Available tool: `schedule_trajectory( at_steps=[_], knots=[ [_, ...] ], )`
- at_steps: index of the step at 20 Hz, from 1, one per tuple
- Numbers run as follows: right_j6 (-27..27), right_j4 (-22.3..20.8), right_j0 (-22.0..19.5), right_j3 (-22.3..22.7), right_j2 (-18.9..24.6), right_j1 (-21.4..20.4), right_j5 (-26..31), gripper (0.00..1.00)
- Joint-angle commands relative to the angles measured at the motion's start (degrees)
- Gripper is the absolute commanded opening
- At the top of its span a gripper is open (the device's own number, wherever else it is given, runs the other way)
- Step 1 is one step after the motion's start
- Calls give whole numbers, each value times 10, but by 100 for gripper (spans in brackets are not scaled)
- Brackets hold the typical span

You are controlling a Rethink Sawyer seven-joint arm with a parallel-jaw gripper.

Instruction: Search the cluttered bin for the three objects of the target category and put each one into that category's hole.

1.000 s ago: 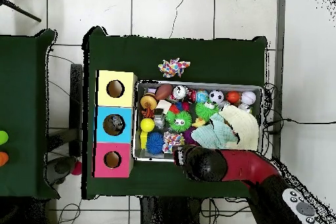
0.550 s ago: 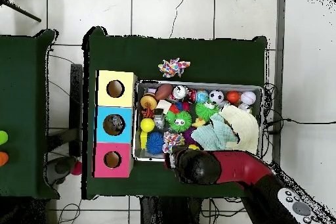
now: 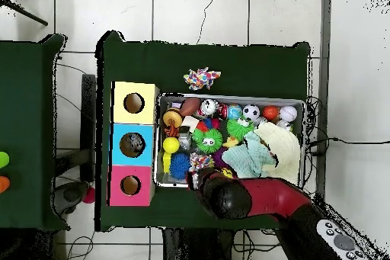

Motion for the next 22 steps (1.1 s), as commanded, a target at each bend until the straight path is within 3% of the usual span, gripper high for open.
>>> schedule_trajectory(
  at_steps=[1,13,18,19,22],
  knots=[
    [88,-60,43,-36,-63,23,-154,100],
    [62,-71,81,-66,-134,43,-261,100],
    [23,-97,116,-92,-175,42,-230,100],
    [-2,-120,150,-116,-210,40,-206,100],
    [-16,-152,195,-151,-262,53,-192,100]
  ],
)
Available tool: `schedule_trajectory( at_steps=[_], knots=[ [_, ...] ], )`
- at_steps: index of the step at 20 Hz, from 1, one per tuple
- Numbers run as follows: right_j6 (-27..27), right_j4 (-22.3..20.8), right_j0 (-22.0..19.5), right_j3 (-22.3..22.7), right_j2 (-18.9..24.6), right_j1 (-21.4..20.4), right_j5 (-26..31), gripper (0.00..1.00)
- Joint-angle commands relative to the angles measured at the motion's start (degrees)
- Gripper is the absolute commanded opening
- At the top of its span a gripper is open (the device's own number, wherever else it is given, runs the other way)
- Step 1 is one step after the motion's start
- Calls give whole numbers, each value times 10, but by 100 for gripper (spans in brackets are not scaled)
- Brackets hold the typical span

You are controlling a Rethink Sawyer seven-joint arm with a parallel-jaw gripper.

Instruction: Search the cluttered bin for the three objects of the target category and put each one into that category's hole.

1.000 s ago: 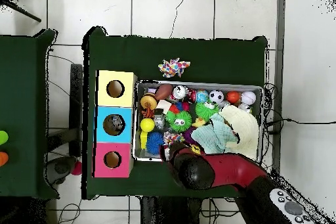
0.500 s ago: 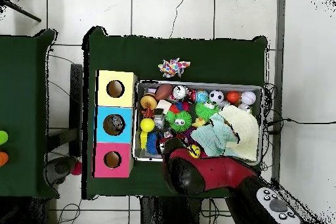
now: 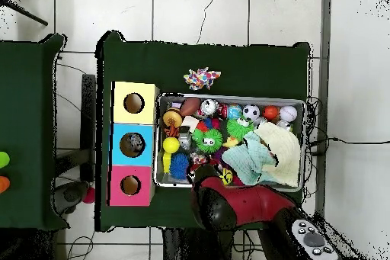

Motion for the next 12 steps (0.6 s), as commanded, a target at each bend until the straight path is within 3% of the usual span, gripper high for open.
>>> schedule_trajectory(
  at_steps=[1,4,12],
  knots=[
    [-14,-83,86,-131,-122,28,41,100],
    [2,-91,95,-136,-134,35,33,100],
    [27,-91,76,-126,-116,39,44,100]
  ],
)
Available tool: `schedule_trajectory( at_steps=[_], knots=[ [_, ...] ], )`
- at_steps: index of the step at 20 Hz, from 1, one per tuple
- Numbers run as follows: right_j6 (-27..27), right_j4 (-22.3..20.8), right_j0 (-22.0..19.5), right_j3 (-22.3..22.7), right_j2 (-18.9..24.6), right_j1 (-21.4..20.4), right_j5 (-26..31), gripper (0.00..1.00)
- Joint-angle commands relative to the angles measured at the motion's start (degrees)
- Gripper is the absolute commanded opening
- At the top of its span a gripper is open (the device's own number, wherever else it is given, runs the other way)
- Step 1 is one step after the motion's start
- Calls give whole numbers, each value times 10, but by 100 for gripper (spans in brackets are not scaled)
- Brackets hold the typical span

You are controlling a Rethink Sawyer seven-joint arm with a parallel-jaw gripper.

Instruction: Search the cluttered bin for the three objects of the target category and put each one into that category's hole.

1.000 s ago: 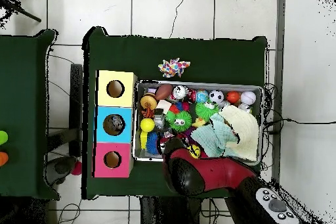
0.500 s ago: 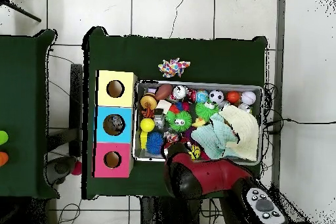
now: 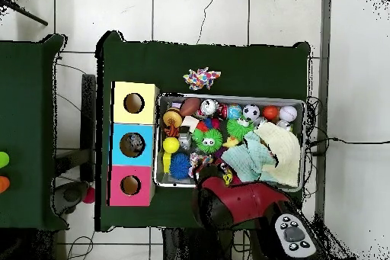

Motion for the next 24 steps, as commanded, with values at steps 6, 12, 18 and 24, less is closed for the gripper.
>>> schedule_trajectory(
  at_steps=[6,12,18,24],
  knots=[
    [22,-30,-23,-70,-2,36,44,100],
    [46,-33,-25,-97,-12,120,-24,100],
    [55,-37,-41,-91,6,158,-37,100],
    [60,-31,-40,-87,10,177,-51,100]
  ],
)
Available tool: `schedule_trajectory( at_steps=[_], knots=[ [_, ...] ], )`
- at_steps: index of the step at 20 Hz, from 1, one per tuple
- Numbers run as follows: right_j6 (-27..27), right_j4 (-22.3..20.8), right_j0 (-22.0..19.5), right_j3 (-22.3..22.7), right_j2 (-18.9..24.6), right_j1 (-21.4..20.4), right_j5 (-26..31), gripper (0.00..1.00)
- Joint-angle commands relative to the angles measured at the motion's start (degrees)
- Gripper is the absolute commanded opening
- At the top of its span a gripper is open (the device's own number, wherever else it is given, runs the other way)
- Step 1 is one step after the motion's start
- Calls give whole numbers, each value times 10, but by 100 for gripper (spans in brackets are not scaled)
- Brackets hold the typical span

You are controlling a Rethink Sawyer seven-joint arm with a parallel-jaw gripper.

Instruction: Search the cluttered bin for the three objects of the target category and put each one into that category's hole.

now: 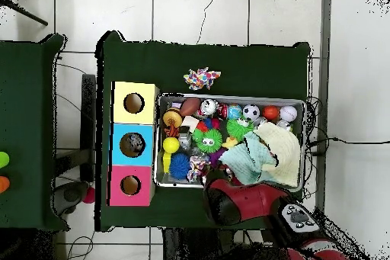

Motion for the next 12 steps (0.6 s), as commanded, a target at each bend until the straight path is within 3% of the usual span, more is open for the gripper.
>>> schedule_trajectory(
  at_steps=[1,7,12],
  knots=[
    [64,-19,-19,-36,43,56,-1,100],
    [73,20,-98,28,140,40,80,100],
    [82,47,-128,53,176,36,96,100]
  ],
)
